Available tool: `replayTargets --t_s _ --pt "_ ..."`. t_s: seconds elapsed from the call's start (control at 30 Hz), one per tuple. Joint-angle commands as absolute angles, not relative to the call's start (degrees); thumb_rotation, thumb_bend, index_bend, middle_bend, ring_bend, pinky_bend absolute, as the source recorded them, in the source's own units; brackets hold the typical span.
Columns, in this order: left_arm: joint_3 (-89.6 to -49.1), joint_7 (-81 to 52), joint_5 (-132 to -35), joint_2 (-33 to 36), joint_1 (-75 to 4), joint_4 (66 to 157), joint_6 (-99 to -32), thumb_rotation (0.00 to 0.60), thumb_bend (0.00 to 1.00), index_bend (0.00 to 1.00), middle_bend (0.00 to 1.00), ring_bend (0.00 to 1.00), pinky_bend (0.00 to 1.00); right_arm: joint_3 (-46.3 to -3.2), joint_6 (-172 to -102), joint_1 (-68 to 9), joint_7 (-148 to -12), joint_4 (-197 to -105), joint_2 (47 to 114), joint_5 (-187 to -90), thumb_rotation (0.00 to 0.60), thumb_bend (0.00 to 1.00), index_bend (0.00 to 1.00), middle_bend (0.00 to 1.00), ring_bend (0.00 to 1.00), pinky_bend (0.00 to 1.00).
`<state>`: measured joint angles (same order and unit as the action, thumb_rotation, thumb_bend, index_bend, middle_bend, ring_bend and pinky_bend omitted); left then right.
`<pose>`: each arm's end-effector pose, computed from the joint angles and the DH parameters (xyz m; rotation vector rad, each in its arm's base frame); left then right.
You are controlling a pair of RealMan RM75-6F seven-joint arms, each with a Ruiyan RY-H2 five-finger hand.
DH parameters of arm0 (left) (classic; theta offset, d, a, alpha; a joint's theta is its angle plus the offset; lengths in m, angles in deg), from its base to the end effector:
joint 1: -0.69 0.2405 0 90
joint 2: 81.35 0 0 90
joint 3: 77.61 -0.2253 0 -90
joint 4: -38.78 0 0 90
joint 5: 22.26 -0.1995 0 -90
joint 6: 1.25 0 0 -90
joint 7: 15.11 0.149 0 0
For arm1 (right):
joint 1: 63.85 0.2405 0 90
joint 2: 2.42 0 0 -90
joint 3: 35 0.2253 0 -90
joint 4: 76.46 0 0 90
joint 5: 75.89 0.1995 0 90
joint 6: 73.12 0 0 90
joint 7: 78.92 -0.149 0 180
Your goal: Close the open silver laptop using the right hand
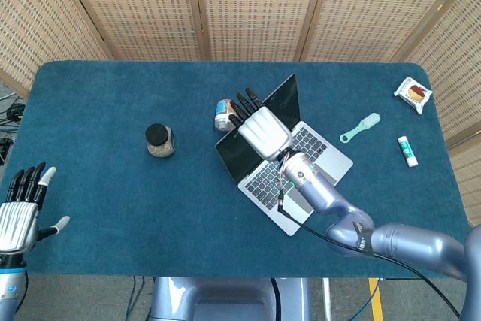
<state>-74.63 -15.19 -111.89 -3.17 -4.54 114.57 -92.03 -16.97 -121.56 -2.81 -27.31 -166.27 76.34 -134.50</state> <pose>-0.2907 0.1860 0.1175 -1.3853 -0.7707 -0.9699 0.0009 -0.3759 0.0467 2.0066 -0.1168 0.7903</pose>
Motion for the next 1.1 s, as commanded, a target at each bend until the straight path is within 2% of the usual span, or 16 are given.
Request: replayTargets --t_s 0.03,0.8,1.1 --pt "-74.62 -15.34 -111.80 -3.21 -4.56 114.54 -91.95 0.600 0.01 0.00 0.00 0.00 0.00 -17.54 -121.47 -1.66 -26.61 -165.40 76.84 -133.19 0.600 1.00 0.17 0.12 0.00 0.05" --pt "-74.81 -15.53 -111.23 -3.21 -4.99 114.44 -90.72 0.600 0.01 0.00 0.00 0.00 0.00 -20.99 -120.36 3.13 -27.33 -163.94 77.11 -123.01 0.600 1.00 0.24 0.14 0.00 0.05" --pt "-74.85 -15.46 -111.19 -3.17 -5.06 114.45 -90.63 0.600 0.01 0.00 0.00 0.00 0.00 -22.47 -121.87 3.69 -27.44 -163.69 76.70 -123.11 0.600 1.00 0.35 0.18 0.00 0.07"
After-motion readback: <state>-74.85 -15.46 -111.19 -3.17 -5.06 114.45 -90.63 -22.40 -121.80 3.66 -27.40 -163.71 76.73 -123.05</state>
